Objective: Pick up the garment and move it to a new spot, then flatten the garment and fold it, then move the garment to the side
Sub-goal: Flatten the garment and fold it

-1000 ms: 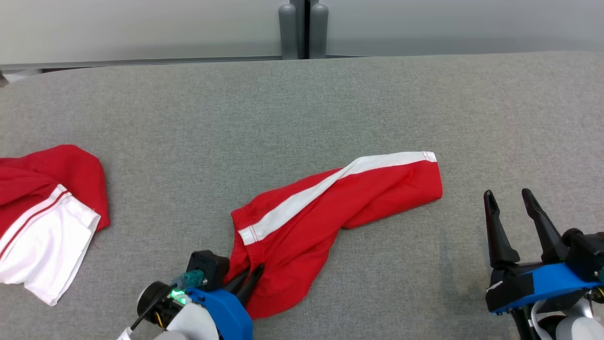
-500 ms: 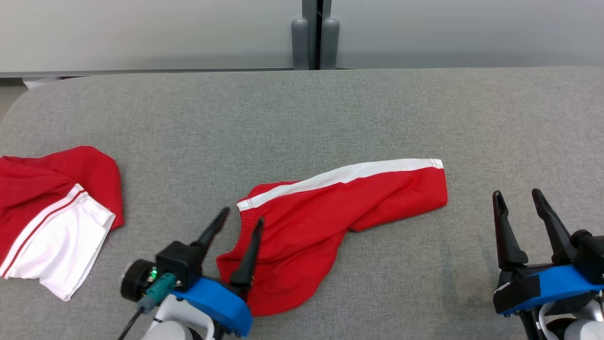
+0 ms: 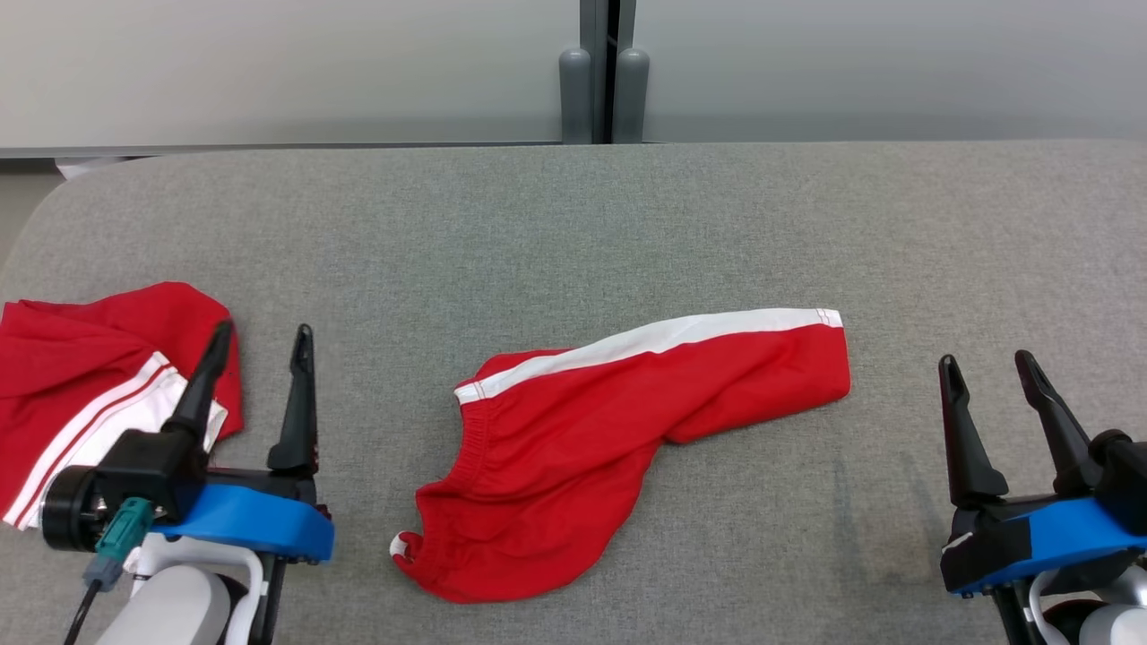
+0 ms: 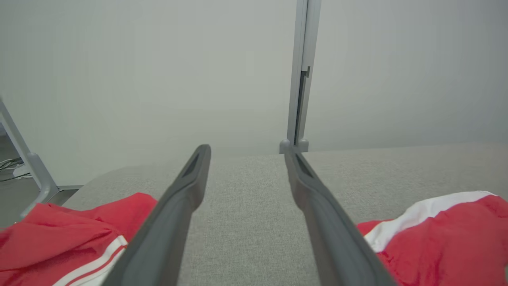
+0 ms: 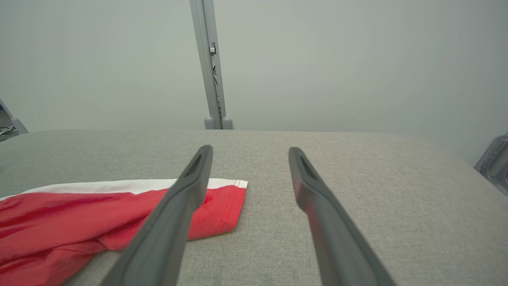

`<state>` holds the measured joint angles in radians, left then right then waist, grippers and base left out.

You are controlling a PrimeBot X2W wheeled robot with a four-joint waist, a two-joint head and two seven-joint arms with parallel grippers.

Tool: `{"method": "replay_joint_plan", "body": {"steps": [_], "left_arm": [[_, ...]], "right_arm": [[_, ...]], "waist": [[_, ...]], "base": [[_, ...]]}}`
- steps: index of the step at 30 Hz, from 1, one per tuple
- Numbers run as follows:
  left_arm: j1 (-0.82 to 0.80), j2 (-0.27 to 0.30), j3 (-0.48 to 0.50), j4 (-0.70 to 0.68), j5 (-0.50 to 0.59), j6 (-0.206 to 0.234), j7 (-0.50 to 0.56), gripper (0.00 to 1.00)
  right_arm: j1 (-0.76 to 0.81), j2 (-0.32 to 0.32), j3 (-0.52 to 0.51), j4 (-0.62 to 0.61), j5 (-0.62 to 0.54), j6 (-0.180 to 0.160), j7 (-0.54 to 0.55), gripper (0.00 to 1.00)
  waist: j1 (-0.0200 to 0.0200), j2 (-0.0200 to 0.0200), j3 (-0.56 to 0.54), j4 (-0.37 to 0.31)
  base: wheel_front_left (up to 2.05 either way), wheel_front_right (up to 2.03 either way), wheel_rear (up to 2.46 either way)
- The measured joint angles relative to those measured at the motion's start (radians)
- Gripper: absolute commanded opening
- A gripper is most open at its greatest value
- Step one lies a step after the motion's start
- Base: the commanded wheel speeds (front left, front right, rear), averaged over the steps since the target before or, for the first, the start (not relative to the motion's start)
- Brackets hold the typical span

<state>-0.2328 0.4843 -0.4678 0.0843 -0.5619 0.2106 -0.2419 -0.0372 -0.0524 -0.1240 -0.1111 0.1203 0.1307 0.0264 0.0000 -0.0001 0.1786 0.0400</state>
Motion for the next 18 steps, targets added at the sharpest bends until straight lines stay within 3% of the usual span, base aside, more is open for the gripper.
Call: {"method": "replay_joint_plan", "body": {"steps": [18], "left_arm": [[0.051, 0.011, 0.032, 0.002, 0.008, -0.011, -0.017, 1.0]], "right_arm": [[0.003, 0.0, 0.007, -0.02, 0.0, 0.0, 0.012, 1.0]], "waist": [[0.0, 0.0001, 0.007, -0.002]], "base": [[0.0, 0.0, 0.0]]}}
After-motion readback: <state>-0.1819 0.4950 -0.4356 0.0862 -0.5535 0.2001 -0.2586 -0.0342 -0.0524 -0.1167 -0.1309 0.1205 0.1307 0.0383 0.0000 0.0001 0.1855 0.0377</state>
